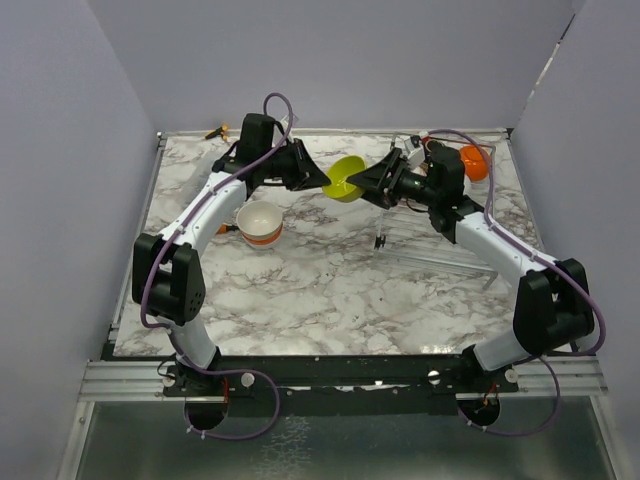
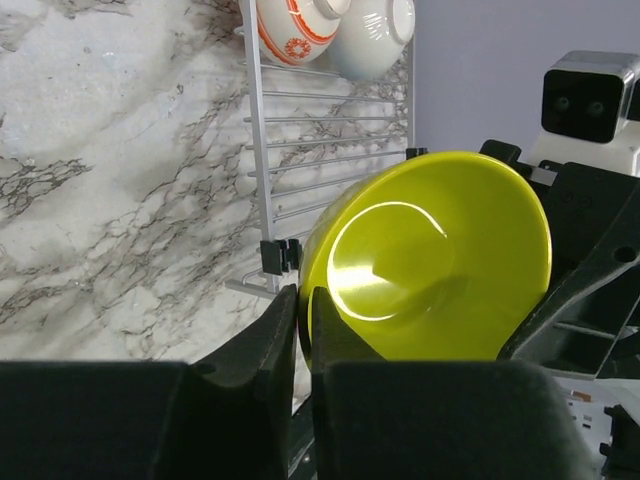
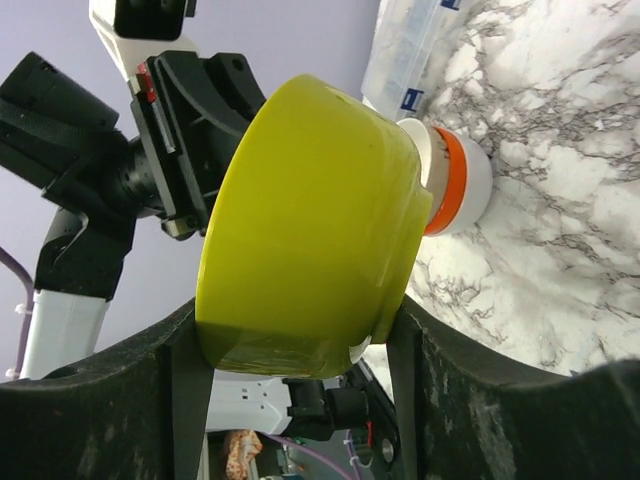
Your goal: Load the bowls into the dish rack
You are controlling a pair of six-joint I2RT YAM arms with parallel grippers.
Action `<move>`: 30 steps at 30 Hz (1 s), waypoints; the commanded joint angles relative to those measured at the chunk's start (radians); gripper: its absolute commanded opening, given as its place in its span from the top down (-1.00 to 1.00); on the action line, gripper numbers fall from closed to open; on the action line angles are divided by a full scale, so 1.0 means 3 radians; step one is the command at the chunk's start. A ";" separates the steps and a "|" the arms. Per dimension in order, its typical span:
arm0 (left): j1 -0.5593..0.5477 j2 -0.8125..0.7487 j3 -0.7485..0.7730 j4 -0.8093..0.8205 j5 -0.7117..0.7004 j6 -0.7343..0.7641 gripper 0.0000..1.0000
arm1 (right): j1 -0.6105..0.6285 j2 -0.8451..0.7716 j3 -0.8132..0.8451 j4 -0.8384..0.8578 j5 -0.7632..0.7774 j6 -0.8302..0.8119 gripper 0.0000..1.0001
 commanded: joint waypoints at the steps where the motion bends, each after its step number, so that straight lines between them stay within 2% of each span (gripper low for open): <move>1: -0.0019 0.0000 -0.0035 0.0104 0.0166 0.0068 0.52 | 0.0011 -0.0007 0.0186 -0.0542 0.0203 -0.0239 0.34; 10: -0.0037 -0.0154 -0.0207 0.0102 -0.0021 0.0210 -0.77 | -0.0101 -0.0295 0.0398 -0.1720 0.1048 -0.0903 0.38; 12: -0.0037 -0.0196 -0.0235 0.0102 -0.0078 0.0258 -0.93 | -0.0168 -0.0335 0.0472 -0.2004 0.1292 -0.1080 0.38; 16: -0.0038 -0.0287 -0.0309 0.0067 -0.0261 0.0367 -0.98 | -0.0233 -0.0356 0.0773 -0.2643 0.1936 -0.1549 0.39; 21: -0.0036 -0.0367 -0.0409 -0.0026 -0.0504 0.0466 -0.98 | -0.0254 -0.0280 0.1049 -0.3184 0.2620 -0.2031 0.39; 30: -0.0032 -0.0437 -0.0385 -0.0339 -0.0850 0.0681 -0.98 | -0.0290 0.0148 0.1346 -0.3878 0.3757 -0.2409 0.38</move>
